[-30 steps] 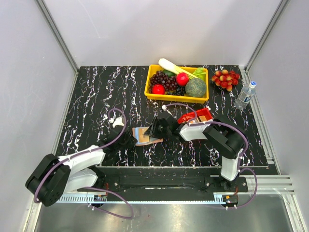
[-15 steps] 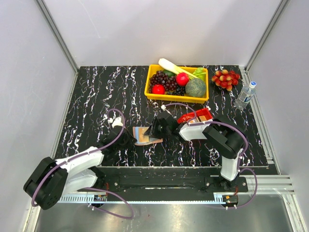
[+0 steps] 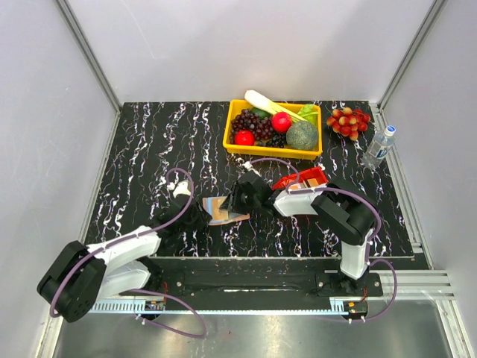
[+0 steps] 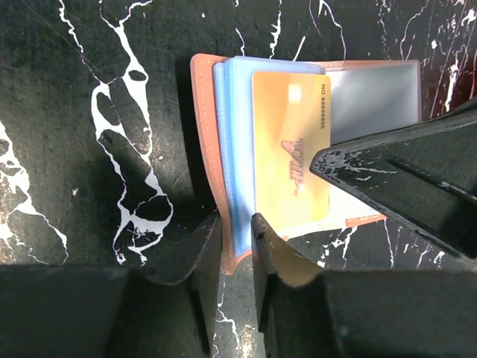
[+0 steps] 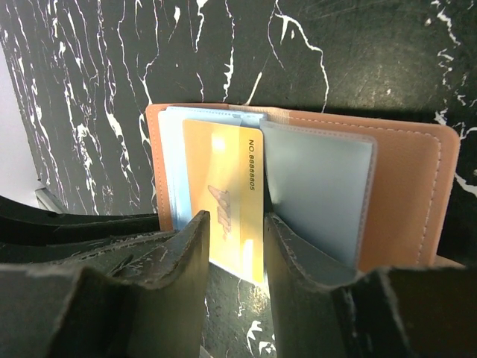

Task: Put the credit cards into the card holder
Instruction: Insert the credit card into the card holder.

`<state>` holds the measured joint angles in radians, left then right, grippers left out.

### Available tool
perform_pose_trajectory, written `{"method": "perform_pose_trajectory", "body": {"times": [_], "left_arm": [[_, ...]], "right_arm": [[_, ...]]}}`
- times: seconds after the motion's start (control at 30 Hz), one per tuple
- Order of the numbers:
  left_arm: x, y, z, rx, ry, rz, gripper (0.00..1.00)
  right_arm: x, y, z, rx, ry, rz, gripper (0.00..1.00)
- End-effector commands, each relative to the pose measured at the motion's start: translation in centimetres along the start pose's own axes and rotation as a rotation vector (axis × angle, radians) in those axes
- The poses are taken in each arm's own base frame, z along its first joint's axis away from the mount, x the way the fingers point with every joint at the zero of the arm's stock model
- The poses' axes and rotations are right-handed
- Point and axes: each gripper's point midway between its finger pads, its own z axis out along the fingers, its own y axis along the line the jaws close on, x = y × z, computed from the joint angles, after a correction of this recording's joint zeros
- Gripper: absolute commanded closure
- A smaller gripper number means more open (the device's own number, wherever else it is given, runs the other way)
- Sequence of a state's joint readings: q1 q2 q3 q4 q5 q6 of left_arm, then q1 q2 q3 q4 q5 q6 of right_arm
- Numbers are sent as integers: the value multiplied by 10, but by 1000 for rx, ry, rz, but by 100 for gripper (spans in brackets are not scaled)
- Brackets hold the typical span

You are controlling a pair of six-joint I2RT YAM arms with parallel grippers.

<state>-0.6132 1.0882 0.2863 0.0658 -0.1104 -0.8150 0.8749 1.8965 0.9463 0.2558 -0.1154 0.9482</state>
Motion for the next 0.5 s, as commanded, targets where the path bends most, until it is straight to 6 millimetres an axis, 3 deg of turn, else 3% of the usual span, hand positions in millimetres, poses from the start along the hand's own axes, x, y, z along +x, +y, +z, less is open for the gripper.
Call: {"method": "perform_pose_trajectory", "body": {"times": [0.0,0.23,0.37,0.47], "left_arm": [[-14,-11,-5,42,-55,-3,72],[-14,2,-10,-9,-78,-16,59],[-17,7,-12,-34,-100,-34,60],[-17,8,-12,-33,-105,-40,68]], "right_arm": [[19,-15,2,95,32,-5,59],[18,-33,3,145,26,31,59],[19,-33,4,143,33,29,59],[19,-31,4,134,35,26,59]]}}
